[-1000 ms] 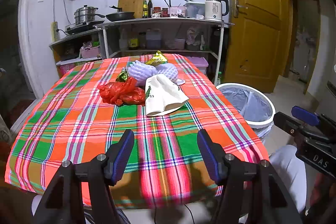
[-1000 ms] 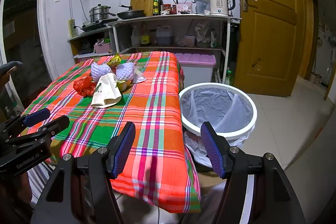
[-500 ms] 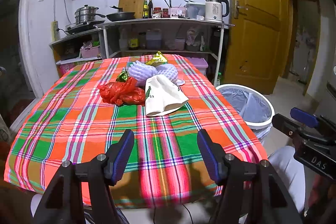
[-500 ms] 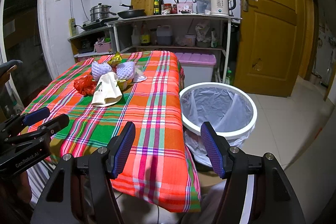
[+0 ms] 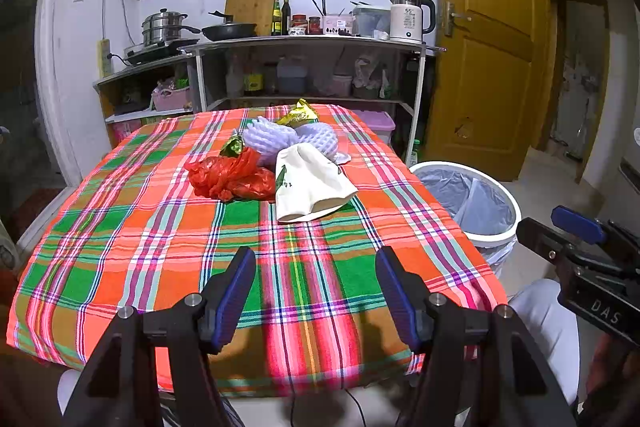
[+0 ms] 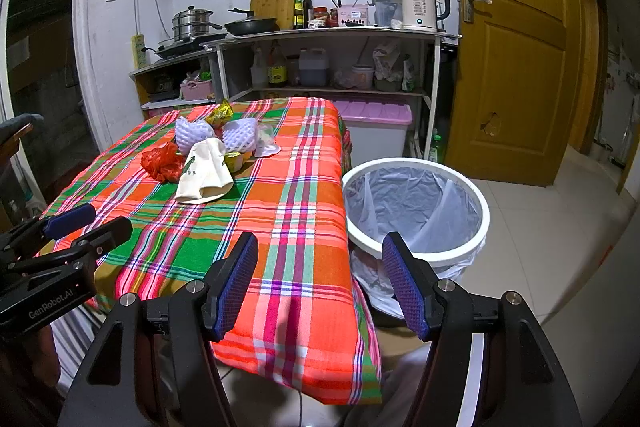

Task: Collect trash

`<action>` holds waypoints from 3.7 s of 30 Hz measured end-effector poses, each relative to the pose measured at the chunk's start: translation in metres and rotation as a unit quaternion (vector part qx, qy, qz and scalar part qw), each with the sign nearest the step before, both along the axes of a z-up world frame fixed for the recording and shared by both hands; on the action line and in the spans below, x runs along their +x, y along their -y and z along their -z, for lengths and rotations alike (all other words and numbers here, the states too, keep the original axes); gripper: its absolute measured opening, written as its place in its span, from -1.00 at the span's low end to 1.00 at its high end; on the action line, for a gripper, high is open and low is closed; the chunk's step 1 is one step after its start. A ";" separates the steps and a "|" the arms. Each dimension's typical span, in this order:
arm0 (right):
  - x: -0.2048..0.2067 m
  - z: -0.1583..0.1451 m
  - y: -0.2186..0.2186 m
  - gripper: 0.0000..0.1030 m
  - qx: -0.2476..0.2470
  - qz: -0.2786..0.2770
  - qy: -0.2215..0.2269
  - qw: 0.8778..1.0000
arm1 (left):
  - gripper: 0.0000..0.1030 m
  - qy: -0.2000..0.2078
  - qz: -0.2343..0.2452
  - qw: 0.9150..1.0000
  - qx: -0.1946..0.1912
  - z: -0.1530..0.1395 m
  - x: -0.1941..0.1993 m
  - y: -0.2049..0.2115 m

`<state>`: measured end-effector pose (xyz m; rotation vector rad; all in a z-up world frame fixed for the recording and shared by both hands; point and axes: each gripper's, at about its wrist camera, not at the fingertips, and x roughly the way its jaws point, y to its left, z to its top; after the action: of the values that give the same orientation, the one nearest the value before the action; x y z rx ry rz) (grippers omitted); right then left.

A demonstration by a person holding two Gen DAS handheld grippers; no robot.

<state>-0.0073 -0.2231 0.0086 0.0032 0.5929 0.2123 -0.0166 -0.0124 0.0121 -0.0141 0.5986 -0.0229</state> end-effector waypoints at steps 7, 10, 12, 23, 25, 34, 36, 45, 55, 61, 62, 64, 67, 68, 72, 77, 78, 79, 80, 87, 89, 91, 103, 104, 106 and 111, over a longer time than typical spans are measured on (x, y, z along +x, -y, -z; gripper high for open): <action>0.000 0.000 0.000 0.26 -0.001 0.000 0.001 1.000 | 0.20 -0.001 0.000 1.000 -0.001 0.000 0.000 0.000; 0.001 0.000 0.000 0.26 -0.001 0.000 0.001 1.000 | 0.20 0.000 -0.001 1.000 0.001 0.000 0.000 0.001; 0.000 0.000 0.000 0.26 0.000 0.000 0.000 1.000 | 0.20 -0.001 0.001 1.000 -0.001 0.000 0.000 0.000; 0.001 0.001 -0.001 0.26 0.000 0.000 -0.003 1.000 | 0.20 -0.001 0.001 1.000 -0.001 0.000 0.000 0.001; 0.001 0.001 -0.001 0.26 0.000 0.000 -0.003 1.000 | 0.20 -0.001 0.001 1.000 -0.002 0.000 0.000 0.000; 0.002 0.003 -0.002 0.26 0.000 -0.002 -0.007 1.000 | 0.20 -0.003 -0.001 1.000 -0.004 0.002 0.001 -0.001; 0.003 0.004 -0.003 0.26 0.000 -0.003 -0.008 1.000 | 0.20 -0.005 -0.001 1.000 -0.005 0.003 0.002 -0.002; 0.017 0.010 -0.011 0.26 -0.006 -0.019 -0.018 1.000 | 0.20 -0.012 -0.015 1.000 -0.005 0.009 0.014 -0.017; 0.060 0.015 -0.046 0.26 0.001 -0.081 -0.036 0.996 | 0.20 -0.027 -0.045 0.998 -0.045 0.020 0.048 -0.063; 0.097 0.022 -0.074 0.26 0.006 -0.116 -0.054 0.992 | 0.20 -0.021 -0.056 0.997 -0.047 0.019 0.072 -0.086; 0.103 0.023 -0.078 0.26 0.008 -0.122 -0.057 0.991 | 0.20 -0.024 -0.060 0.997 -0.044 0.019 0.078 -0.090; 0.115 0.026 -0.086 0.26 0.009 -0.129 -0.063 0.990 | 0.20 -0.028 -0.056 0.997 -0.048 0.019 0.087 -0.096; 0.130 0.027 -0.095 0.26 0.010 -0.137 -0.068 0.988 | 0.20 -0.033 -0.063 0.996 -0.044 0.020 0.102 -0.105; 0.136 0.028 -0.099 0.26 0.009 -0.140 -0.070 0.988 | 0.20 -0.037 -0.062 0.996 -0.051 0.021 0.108 -0.109; 0.155 0.031 -0.111 0.26 0.016 -0.149 -0.087 0.985 | 0.20 -0.036 -0.067 0.995 -0.065 0.019 0.124 -0.120; 0.172 0.038 -0.125 0.04 0.016 -0.167 -0.102 0.981 | 0.20 -0.042 -0.082 0.990 -0.109 0.017 0.150 -0.140; 0.175 0.040 -0.128 0.01 0.015 -0.169 -0.106 0.980 | 0.20 -0.044 -0.085 0.988 -0.117 0.018 0.155 -0.143; 0.178 0.043 -0.130 -0.03 0.015 -0.171 -0.110 0.979 | 0.20 -0.048 -0.089 0.987 -0.125 0.019 0.159 -0.146; 0.180 0.045 -0.131 -0.12 0.015 -0.172 -0.113 0.978 | 0.20 -0.051 -0.092 0.986 -0.132 0.020 0.165 -0.147; 0.186 0.049 -0.133 -0.59 0.028 -0.181 -0.119 0.976 | 0.20 -0.088 -0.121 0.974 -0.169 0.035 0.191 -0.153; 0.186 0.049 -0.132 -0.65 0.033 -0.183 -0.121 0.975 | 0.20 -0.091 -0.128 0.972 -0.172 0.038 0.195 -0.152; 0.187 0.049 -0.131 -0.73 0.037 -0.184 -0.122 0.975 | 0.20 -0.096 -0.131 0.971 -0.178 0.040 0.199 -0.152; 0.174 0.047 -0.115 -0.81 0.060 -0.180 -0.129 0.973 | 0.25 -0.117 -0.156 0.962 -0.190 0.046 0.199 -0.143; 0.173 0.047 -0.113 -0.82 0.060 -0.178 -0.129 0.974 | 0.25 -0.122 -0.157 0.960 -0.199 0.047 0.200 -0.143; 0.171 0.047 -0.109 -0.82 0.062 -0.174 -0.130 0.974 | 0.29 -0.129 -0.158 0.954 -0.218 0.051 0.205 -0.145; 0.165 0.046 -0.102 -0.83 0.064 -0.167 -0.129 0.975 | 0.16 -0.129 -0.147 0.954 -0.225 0.052 0.210 -0.144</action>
<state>0.1580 -0.1211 -0.0377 0.0566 0.8374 0.5823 0.1930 0.1315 -0.0396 -0.5574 0.8386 0.1343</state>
